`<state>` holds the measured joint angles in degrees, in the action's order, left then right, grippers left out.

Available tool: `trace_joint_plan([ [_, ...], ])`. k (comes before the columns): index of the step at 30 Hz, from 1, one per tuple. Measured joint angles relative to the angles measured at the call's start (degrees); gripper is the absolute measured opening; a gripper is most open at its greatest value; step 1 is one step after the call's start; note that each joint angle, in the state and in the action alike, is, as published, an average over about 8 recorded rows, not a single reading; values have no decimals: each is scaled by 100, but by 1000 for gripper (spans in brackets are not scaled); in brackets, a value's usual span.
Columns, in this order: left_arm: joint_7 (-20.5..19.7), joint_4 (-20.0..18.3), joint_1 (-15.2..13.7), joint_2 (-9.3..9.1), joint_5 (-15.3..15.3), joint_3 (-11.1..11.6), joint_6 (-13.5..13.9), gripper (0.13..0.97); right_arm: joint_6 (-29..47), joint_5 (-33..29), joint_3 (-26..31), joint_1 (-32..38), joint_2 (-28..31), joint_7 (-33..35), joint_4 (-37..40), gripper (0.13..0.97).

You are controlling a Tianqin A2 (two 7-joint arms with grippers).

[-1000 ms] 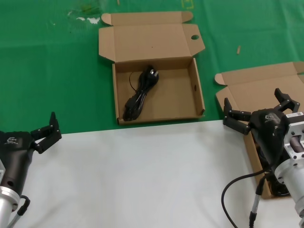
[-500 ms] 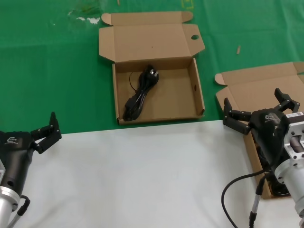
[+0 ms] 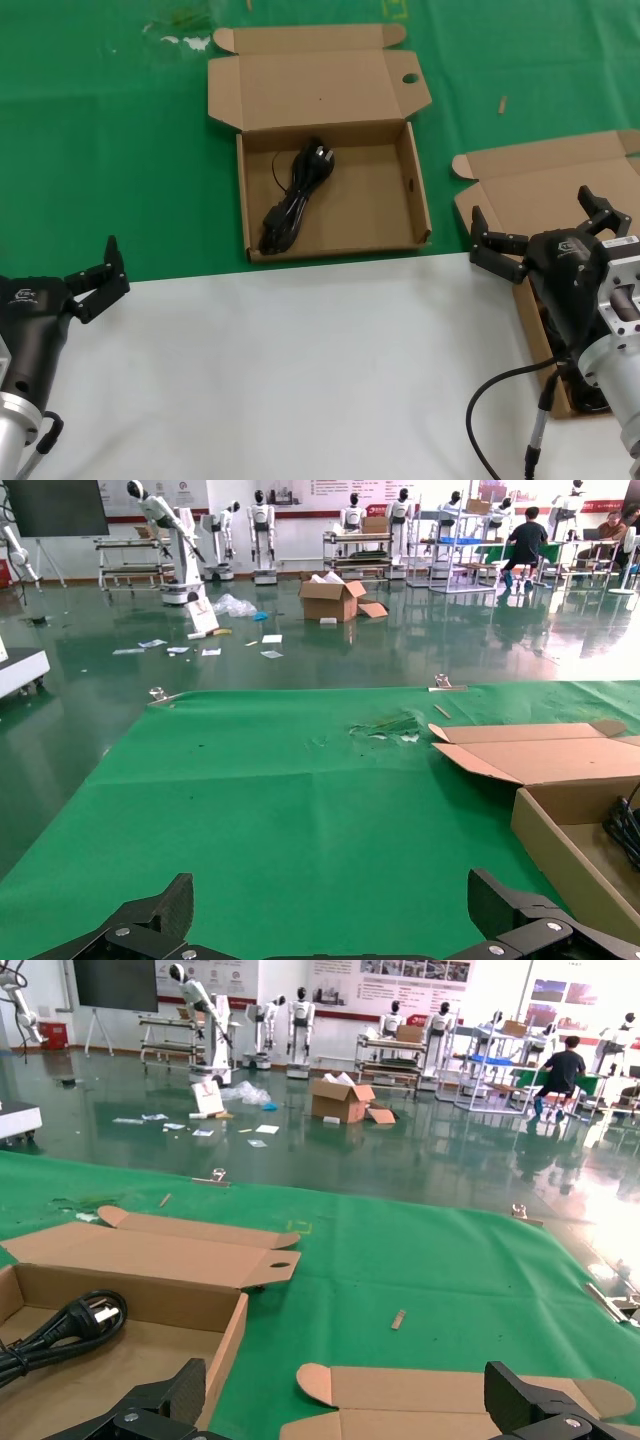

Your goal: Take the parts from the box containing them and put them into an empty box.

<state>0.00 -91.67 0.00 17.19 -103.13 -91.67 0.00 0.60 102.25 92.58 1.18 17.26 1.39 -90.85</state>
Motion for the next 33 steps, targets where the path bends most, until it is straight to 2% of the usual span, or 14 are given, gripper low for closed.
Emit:
trace_joint_plan([
  [33,0,0,0,0,0,0,0,966,0,0,0,0,0,0,0,966],
])
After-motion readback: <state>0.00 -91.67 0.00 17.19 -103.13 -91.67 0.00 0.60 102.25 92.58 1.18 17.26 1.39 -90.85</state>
